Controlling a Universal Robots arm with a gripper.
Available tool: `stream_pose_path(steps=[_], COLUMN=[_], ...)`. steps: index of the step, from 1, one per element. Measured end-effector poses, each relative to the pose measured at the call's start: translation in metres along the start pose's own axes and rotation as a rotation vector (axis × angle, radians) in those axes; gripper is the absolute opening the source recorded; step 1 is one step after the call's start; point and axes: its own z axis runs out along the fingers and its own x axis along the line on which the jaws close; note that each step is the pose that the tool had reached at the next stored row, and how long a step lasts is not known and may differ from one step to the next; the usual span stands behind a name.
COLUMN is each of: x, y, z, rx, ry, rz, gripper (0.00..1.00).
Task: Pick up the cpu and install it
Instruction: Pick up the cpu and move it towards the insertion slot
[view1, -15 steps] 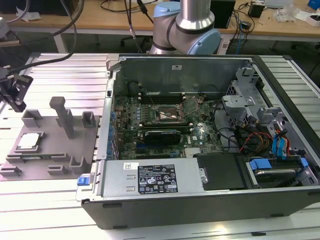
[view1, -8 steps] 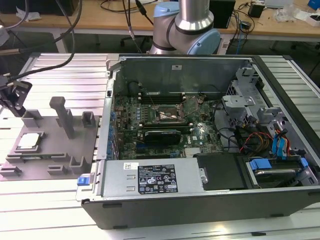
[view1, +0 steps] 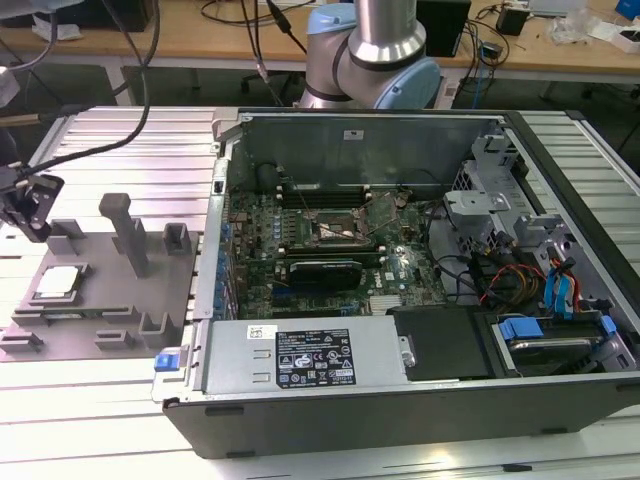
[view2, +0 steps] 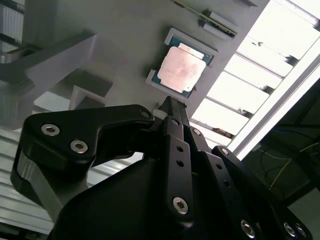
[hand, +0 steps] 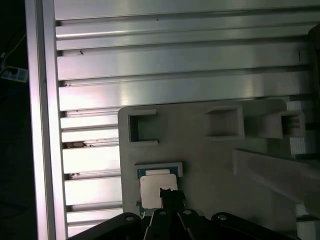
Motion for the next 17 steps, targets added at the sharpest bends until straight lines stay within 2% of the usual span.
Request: stream_pose_path(steps=[12, 17], x=[0.0088, 0.0086], y=[-0.0021, -0.0089], z=[0.0247, 0.0303], rx=[0.0, 0.0], ry=[0.0, 0.0008], rz=[0.0, 0.0], gripper=[0.11, 0.11])
